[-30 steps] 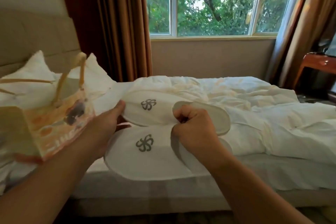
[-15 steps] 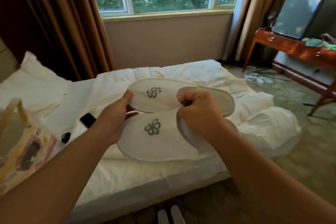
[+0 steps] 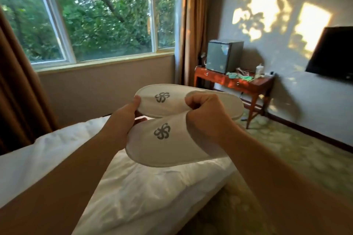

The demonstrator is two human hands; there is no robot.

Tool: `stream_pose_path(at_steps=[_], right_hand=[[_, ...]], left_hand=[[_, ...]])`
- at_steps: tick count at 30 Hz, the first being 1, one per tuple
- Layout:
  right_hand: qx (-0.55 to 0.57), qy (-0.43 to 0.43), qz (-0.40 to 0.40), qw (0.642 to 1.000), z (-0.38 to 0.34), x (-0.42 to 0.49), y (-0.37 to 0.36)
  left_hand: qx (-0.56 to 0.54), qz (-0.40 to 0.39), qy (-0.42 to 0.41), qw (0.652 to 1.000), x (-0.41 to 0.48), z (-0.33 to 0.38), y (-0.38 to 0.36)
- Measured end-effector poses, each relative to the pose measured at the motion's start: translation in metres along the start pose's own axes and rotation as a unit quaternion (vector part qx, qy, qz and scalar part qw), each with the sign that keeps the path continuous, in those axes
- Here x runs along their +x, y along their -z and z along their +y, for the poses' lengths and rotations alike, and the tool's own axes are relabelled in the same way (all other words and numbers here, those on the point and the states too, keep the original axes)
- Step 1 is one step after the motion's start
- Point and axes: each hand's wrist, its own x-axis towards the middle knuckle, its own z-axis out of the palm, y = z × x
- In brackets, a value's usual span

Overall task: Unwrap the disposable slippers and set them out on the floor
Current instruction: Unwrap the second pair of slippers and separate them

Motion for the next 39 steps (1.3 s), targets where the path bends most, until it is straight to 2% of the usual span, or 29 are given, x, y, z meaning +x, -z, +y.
stream_pose_path(at_steps=[5,10,15,22,28,39], right_hand=[[-0.064,0.019,0.04,0.997,-0.021,-0.006,0.04],[-0.104,0.001,0.075,0.992,-0.015,-0.006,0.08],[-0.12,0.022,0.097,0.988,0.015,0.005,0.125],[-0.094,-0.016,0.112,0.989,0.076,0.032,0.198],[-0.107,-0.012,0.107,0.989,0.114,0.056,0.266],[-0.12,-0.023,0.122,0.985,0.168,0.083,0.345]], left_hand=[[-0.004,-0.055,-0.002,0.998,0.006,0.02,-0.038],[-0.02,-0.093,0.013,0.995,0.012,0.026,-0.087],[-0.021,-0.124,0.024,0.992,0.027,0.024,-0.142],[-0.018,-0.139,0.023,0.99,0.056,0.007,-0.233],[-0.029,-0.144,0.029,0.989,0.074,-0.008,-0.317],[-0.043,-0.193,0.076,0.977,0.122,-0.024,-0.426]])
